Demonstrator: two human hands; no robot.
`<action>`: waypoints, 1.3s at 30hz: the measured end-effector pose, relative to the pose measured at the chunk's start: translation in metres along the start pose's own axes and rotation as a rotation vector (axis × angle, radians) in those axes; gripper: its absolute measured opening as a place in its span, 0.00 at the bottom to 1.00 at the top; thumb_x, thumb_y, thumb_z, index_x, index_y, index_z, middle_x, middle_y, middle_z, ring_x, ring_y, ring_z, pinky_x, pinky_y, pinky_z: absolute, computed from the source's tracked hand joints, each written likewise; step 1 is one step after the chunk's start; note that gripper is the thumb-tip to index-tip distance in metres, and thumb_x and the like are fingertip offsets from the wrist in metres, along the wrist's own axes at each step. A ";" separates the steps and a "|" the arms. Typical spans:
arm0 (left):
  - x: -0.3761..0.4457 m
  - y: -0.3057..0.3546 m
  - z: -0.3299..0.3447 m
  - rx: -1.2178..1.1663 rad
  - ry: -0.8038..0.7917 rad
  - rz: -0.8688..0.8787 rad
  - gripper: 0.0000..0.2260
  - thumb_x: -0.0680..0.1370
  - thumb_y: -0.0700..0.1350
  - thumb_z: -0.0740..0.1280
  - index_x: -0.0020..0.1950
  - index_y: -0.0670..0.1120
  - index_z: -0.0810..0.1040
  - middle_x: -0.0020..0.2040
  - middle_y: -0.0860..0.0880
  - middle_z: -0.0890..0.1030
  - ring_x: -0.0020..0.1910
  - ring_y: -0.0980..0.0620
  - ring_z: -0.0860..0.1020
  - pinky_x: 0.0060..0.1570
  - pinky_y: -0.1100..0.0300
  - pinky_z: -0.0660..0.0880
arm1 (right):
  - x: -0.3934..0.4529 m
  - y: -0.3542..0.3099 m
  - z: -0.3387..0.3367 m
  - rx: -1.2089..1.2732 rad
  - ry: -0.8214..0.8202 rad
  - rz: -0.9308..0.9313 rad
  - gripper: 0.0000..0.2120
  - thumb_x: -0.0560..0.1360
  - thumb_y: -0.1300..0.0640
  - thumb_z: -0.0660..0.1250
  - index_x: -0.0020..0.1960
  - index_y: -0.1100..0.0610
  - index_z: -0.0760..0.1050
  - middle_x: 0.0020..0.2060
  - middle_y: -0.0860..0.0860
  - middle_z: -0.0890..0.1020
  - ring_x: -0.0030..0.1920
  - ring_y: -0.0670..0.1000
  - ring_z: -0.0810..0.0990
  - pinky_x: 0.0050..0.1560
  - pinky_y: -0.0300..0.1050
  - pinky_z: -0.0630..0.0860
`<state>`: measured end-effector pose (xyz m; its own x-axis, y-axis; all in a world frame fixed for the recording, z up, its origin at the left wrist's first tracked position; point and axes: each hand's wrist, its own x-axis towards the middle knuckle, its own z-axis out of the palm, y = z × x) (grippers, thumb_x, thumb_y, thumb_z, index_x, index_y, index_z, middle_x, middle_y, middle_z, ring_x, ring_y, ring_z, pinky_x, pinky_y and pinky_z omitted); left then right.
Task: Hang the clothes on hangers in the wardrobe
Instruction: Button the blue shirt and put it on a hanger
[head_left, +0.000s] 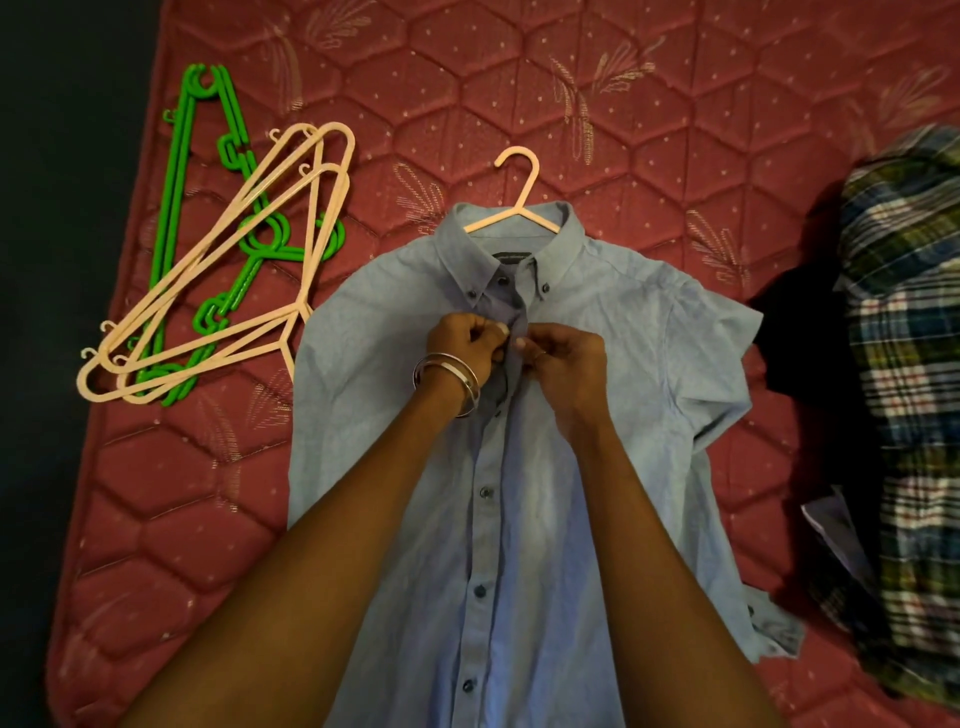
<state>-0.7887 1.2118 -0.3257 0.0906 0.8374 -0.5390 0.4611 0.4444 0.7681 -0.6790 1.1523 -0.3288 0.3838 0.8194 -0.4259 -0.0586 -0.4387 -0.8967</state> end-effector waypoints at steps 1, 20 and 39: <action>0.000 0.000 0.000 -0.013 -0.002 -0.008 0.12 0.76 0.41 0.68 0.33 0.46 0.78 0.31 0.45 0.79 0.36 0.44 0.79 0.45 0.43 0.79 | -0.001 0.001 0.001 0.071 0.005 0.017 0.04 0.72 0.62 0.70 0.44 0.56 0.83 0.40 0.61 0.84 0.45 0.64 0.83 0.49 0.65 0.79; -0.003 0.008 -0.003 0.074 0.012 0.089 0.04 0.75 0.38 0.69 0.45 0.38 0.82 0.39 0.43 0.82 0.37 0.49 0.79 0.44 0.55 0.79 | 0.005 -0.010 -0.015 -0.146 -0.195 -0.047 0.11 0.78 0.67 0.60 0.48 0.64 0.81 0.39 0.62 0.83 0.40 0.57 0.84 0.45 0.56 0.82; 0.010 0.013 -0.001 0.175 -0.011 -0.048 0.12 0.78 0.43 0.66 0.35 0.41 0.77 0.32 0.45 0.77 0.36 0.46 0.75 0.44 0.52 0.76 | 0.006 0.002 0.014 -0.335 0.119 -0.203 0.06 0.72 0.63 0.72 0.48 0.63 0.83 0.39 0.56 0.85 0.38 0.52 0.84 0.44 0.49 0.82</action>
<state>-0.7823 1.2265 -0.3207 0.0744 0.8126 -0.5781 0.6116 0.4207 0.6701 -0.6901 1.1610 -0.3351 0.4618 0.8619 -0.2094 0.3255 -0.3843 -0.8639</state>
